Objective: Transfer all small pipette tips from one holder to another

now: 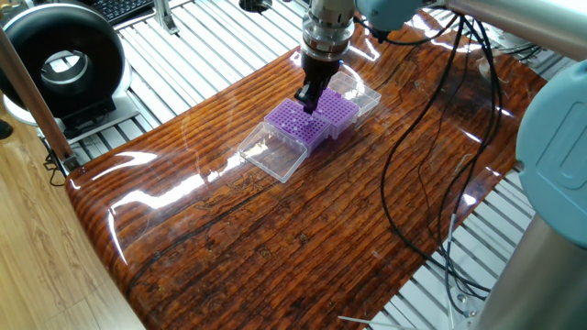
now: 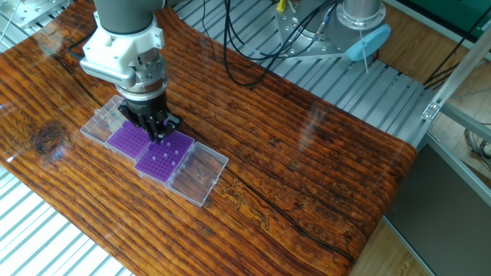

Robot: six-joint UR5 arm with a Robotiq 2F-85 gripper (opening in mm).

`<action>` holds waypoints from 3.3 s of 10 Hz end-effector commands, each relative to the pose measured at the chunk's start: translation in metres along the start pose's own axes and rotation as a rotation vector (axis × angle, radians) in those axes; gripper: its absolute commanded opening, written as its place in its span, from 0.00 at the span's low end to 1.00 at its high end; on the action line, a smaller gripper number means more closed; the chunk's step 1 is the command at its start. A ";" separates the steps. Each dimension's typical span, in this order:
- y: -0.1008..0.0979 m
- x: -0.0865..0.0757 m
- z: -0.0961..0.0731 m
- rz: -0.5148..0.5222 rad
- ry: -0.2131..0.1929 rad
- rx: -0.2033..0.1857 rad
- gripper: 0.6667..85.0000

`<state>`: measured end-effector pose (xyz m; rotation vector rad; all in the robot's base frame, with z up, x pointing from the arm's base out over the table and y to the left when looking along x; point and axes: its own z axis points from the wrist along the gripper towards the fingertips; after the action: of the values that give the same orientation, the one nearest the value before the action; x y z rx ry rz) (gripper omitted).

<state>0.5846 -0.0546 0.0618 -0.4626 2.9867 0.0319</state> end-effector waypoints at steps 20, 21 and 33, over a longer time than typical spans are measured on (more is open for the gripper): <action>0.006 0.009 0.013 -0.003 -0.037 -0.008 0.21; 0.006 0.009 0.013 -0.003 -0.038 -0.010 0.21; 0.006 0.004 0.010 -0.063 -0.053 -0.034 0.22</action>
<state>0.5775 -0.0511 0.0489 -0.5462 2.9330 0.0649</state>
